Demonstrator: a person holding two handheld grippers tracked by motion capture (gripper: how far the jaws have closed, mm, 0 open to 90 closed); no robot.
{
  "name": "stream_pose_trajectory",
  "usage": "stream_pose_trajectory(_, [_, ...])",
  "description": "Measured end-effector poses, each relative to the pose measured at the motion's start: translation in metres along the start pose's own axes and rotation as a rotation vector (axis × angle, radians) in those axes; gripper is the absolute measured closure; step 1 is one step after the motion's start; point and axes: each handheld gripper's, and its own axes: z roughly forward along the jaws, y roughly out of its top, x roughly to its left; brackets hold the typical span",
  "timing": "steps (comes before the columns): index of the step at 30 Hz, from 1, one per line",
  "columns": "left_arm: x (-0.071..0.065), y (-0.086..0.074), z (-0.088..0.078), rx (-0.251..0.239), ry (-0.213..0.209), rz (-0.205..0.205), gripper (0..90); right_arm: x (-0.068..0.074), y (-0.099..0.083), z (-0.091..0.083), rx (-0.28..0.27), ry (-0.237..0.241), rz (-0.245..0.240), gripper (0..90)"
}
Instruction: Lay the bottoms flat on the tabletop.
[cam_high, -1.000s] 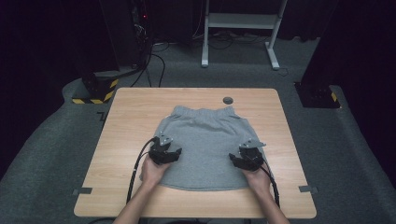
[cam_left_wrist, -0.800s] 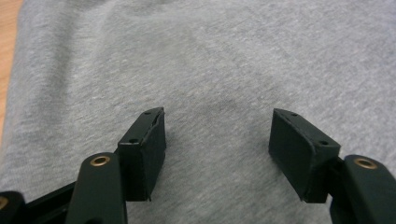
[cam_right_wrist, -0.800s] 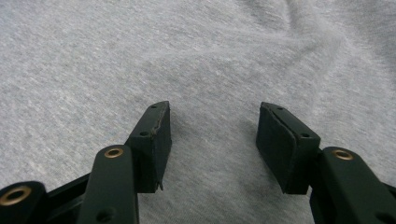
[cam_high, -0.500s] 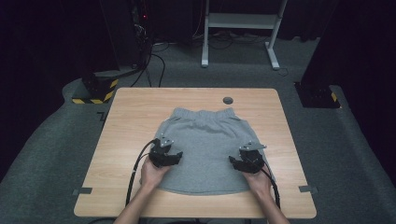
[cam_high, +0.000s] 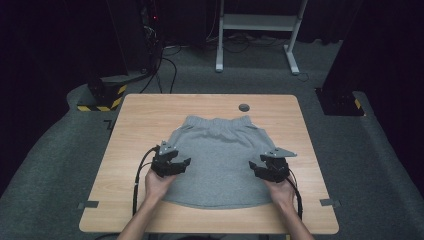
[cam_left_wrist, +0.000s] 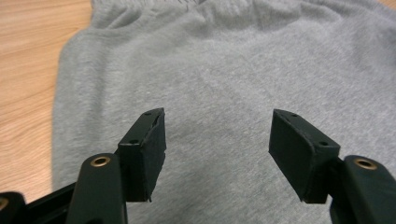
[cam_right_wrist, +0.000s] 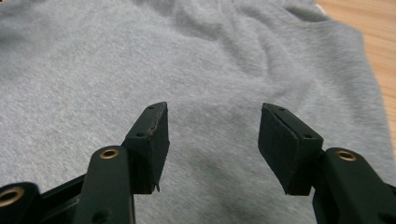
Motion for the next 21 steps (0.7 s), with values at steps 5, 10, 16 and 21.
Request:
stream_pose_trajectory(5, [0.000, 0.000, -0.002, -0.004, -0.005, 0.006, 36.6, -0.001, 0.000, -0.004, -0.002, -0.001, 0.004, 43.2])
stream_pose_trajectory(10, [-0.002, 0.001, -0.005, -0.017, -0.019, 0.003, 35.6, -0.003, 0.000, -0.009, -0.014, -0.004, 0.005, 43.5])
stream_pose_trajectory(16, [-0.002, 0.002, -0.012, -0.030, -0.029, -0.002, 33.9, -0.008, -0.001, -0.017, -0.039, -0.011, 0.023, 43.6])
stream_pose_trajectory(21, [0.000, 0.004, -0.017, -0.035, -0.031, 0.001, 32.0, -0.009, -0.002, -0.022, -0.054, -0.012, 0.026, 43.8])
